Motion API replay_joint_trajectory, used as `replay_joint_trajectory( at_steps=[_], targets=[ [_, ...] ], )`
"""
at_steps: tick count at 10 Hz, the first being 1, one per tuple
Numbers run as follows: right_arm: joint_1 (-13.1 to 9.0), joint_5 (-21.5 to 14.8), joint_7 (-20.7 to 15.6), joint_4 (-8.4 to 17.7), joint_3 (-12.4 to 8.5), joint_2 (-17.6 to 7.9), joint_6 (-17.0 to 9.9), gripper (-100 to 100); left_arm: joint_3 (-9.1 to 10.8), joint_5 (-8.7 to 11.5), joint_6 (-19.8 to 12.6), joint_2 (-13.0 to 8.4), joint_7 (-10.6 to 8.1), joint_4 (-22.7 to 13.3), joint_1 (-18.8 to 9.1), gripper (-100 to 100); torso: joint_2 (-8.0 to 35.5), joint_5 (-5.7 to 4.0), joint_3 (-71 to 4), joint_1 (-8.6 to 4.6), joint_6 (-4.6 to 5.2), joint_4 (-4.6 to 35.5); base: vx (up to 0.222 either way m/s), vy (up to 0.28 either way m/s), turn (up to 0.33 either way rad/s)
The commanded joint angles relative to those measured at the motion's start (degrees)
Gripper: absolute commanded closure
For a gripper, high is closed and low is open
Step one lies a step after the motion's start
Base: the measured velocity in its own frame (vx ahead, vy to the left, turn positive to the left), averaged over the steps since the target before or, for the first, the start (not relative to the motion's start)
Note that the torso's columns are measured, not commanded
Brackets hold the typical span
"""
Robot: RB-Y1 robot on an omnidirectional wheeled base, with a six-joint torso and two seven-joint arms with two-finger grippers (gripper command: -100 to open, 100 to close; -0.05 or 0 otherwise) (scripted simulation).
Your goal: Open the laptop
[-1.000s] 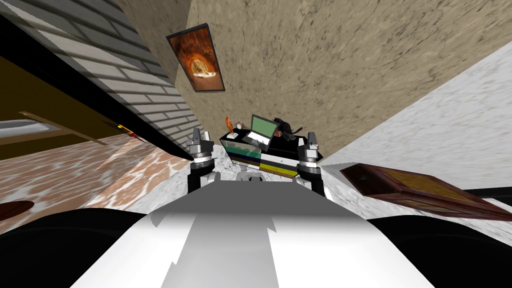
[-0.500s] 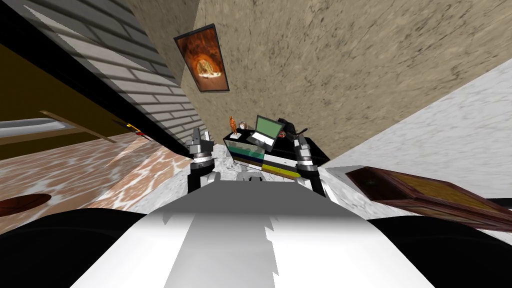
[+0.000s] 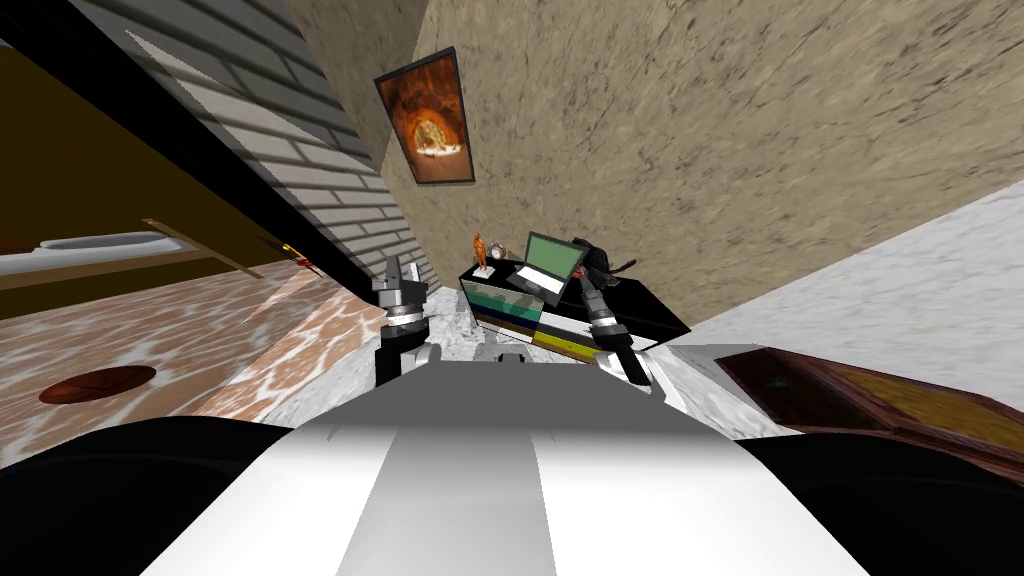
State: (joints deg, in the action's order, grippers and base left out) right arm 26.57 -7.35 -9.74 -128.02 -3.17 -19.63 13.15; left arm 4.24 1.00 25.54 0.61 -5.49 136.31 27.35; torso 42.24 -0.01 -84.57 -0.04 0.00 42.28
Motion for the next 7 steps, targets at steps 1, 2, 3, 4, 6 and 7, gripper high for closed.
replay_joint_trajectory(
  at_steps=[1,2,3,4,6,7],
  targets=[
    [-1.14,-1.64,-2.32,2.75,-0.05,-4.25,-4.57,-100,0.00,0.00,0.00,0.00,0.00,0.00,0.00,0,-0.06,0.00,-0.06,0.04,0.00,-0.03,0.075,0.185,0.121],
    [-1.77,-2.29,-3.21,3.91,-0.08,-5.94,-6.27,-100,0.00,0.00,0.00,0.00,0.00,0.00,0.00,0,-0.03,0.03,-0.05,0.09,0.00,-0.02,0.080,0.150,0.105],
    [-2.40,-2.95,-4.11,5.11,-0.11,-7.68,-7.95,-100,0.00,0.00,0.00,0.00,0.00,0.00,0.00,0,0.01,0.00,-0.02,-0.03,0.01,-0.01,0.085,0.157,0.129],
    [-2.40,-2.95,-4.11,5.11,-0.11,-7.68,-8.41,-100,0.00,0.00,0.00,0.00,0.00,0.00,0.00,0,0.03,-0.01,0.00,0.02,0.00,0.00,0.059,0.130,0.025],
    [-3.74,-4.29,-5.95,7.68,-0.17,-11.38,-12.00,-100,0.00,0.00,0.00,0.00,0.00,0.00,0.00,0,0.14,-0.02,0.07,-0.05,0.01,0.03,0.070,0.130,0.093],
    [-3.74,-4.29,-5.95,7.68,-0.17,-11.38,-12.38,-100,0.00,0.00,0.00,0.00,0.00,0.00,0.00,0,-0.01,0.01,-0.01,0.07,-0.01,-0.01,0.052,0.110,0.041]
  ],
)
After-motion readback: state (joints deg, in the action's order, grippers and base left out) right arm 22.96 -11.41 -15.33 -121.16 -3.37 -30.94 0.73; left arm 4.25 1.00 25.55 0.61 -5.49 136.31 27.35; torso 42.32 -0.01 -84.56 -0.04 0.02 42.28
